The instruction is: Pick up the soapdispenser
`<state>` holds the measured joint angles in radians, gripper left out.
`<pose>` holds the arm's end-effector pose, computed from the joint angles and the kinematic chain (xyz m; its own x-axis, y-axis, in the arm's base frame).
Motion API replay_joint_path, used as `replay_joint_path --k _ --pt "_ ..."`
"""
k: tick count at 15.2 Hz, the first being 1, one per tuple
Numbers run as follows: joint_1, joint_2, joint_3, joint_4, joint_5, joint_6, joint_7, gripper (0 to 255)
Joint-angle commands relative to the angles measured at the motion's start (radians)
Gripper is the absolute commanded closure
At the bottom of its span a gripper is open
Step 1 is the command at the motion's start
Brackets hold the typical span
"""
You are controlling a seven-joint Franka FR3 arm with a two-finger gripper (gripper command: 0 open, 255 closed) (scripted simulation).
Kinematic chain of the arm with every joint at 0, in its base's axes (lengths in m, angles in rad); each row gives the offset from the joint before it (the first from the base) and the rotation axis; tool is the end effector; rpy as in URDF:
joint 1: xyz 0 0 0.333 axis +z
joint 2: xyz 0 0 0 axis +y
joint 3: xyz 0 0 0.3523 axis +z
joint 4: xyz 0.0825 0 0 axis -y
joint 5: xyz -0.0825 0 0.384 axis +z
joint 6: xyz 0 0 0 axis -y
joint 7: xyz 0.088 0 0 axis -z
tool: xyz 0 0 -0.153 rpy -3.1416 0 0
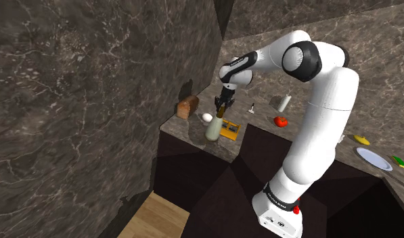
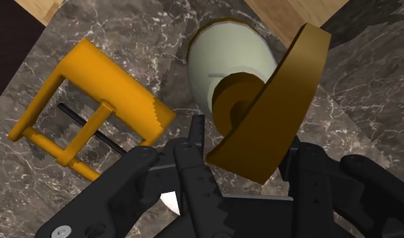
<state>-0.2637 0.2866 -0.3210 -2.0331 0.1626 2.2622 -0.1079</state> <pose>0.5049 -0.3173 0.2969 0.8402 -0.5410 -0.0368 -0.5421 -0.8395 -0.0358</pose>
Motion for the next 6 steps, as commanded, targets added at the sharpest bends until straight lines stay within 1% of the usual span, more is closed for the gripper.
replay_joint_path --k 1,4,6 --pt "0.002 -0.016 -0.003 0.01 -0.009 -0.025 0.006 255" --pt "0.005 -0.04 -0.007 0.022 -0.021 -0.059 0.015 255" --pt "0.005 -0.041 -0.007 0.023 -0.021 -0.061 0.015 255"
